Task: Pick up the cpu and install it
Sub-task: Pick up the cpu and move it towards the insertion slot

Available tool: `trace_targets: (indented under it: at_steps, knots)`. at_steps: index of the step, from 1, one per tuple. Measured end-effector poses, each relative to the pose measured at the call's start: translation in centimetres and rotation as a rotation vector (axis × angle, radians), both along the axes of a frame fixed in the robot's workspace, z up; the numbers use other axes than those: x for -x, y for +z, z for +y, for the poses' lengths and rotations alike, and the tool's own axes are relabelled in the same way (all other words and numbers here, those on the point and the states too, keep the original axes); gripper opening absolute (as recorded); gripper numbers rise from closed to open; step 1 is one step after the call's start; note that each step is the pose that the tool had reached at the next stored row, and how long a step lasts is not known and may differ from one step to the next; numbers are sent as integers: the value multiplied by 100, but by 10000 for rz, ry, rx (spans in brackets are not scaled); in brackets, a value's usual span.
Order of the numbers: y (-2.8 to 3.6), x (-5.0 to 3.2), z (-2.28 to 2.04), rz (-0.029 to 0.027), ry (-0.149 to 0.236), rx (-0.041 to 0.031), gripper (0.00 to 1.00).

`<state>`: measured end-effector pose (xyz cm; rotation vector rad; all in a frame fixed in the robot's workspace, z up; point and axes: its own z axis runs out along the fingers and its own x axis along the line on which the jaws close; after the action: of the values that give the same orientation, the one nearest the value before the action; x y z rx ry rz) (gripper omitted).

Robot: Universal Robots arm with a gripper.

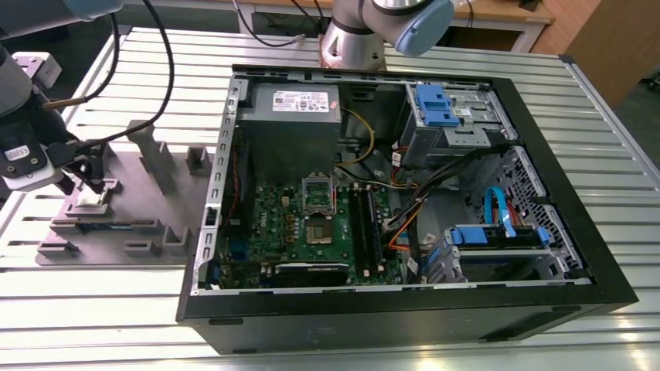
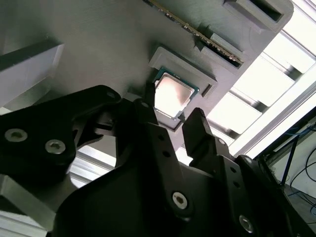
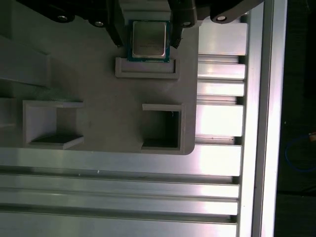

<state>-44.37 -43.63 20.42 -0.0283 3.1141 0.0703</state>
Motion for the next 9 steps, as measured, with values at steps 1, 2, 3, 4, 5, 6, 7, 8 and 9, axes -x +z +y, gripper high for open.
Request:
trace_targets:
  at_steps: [1, 2, 3, 4, 5, 6, 7, 8, 9]
  knots:
    - [0, 0, 0, 0, 0, 0, 47]
    - [0, 0, 0, 0, 1, 0, 53]
    - [0, 0, 0, 0, 1, 0, 53]
    - [-2, 0, 0, 0, 1, 0, 53]
    - [-14, -1, 0, -4, 1, -2, 53]
    - [-29, 0, 0, -1, 1, -1, 53]
    - [-46, 0, 0, 0, 4, 0, 53]
    - [-64, 0, 0, -1, 7, 0, 53]
    - [-80, 0, 0, -1, 11, -1, 53]
